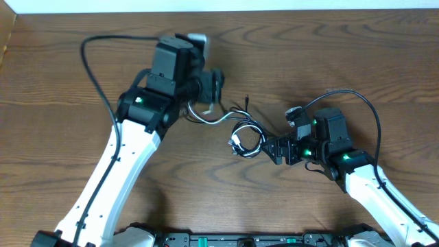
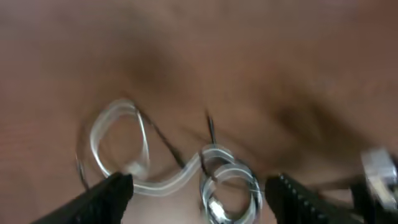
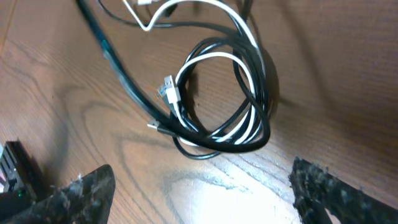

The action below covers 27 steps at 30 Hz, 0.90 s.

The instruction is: Untangle cables

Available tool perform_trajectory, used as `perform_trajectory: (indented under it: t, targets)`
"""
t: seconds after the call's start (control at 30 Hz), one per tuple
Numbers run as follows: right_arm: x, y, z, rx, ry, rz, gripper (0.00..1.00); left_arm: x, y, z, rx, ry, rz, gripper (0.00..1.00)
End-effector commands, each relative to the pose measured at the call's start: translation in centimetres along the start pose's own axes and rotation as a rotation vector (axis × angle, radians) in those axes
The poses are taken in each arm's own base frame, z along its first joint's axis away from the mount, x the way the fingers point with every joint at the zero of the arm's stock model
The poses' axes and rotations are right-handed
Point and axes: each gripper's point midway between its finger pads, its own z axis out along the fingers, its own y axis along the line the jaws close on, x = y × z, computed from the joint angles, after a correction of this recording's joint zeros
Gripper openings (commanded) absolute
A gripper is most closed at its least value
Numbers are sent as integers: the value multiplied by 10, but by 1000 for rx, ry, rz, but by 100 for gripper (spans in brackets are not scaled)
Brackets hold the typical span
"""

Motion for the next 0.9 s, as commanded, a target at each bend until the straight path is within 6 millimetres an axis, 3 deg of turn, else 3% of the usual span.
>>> perform_trajectory:
  t: [0.0,0.13,0.37,0.87]
  targets:
    - [-1,3,1,-5,9,-9,87,29,-18,4,115,142,-35,73]
    - [7,-15,0,93,34,17,82,60,-45,2,290,285,7,60]
    - [21,-62,-12,374,43,181,85,100,-70,17,382,405,168,58]
    - [33,-84,-24,521,57,238,87,172,-74,89,271,669,251,59]
